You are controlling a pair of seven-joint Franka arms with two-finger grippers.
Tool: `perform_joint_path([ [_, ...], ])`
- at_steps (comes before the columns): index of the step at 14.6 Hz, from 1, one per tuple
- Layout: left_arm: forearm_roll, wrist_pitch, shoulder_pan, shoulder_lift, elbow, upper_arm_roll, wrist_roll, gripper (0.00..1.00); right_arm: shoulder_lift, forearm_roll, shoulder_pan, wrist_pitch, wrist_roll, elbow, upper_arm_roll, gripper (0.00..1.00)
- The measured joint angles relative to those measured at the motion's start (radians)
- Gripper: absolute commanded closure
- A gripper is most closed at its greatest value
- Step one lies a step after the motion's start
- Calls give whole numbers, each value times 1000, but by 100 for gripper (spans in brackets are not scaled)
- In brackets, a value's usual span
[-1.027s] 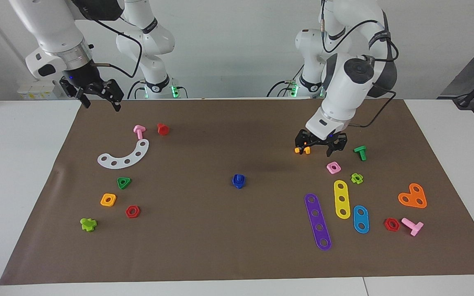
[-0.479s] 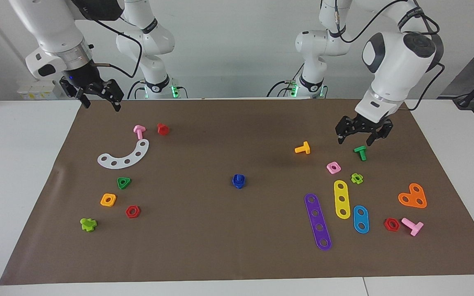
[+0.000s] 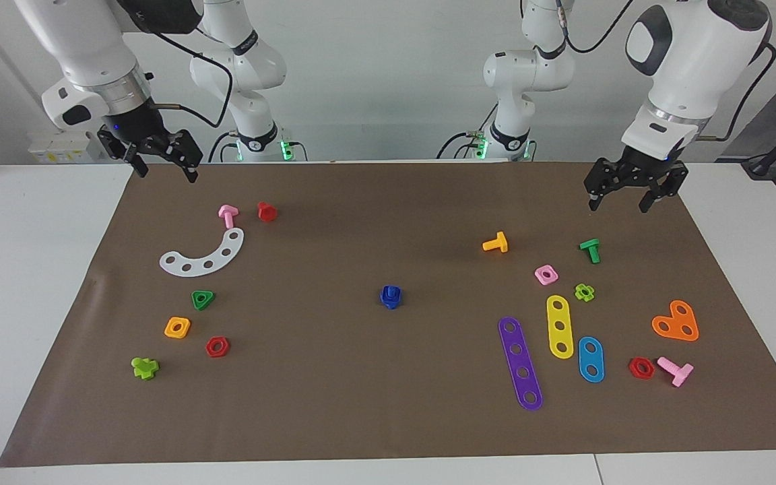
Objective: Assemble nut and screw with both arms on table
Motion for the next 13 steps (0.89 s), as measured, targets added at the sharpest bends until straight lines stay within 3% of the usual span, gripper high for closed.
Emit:
perform_joint_path([
  [6, 6, -139, 1, 11, 121, 43, 56, 0, 0, 0, 0, 0, 0, 0, 0, 0],
  [13, 6, -170, 1, 11, 123, 43, 58, 0, 0, 0, 0, 0, 0, 0, 0, 0],
])
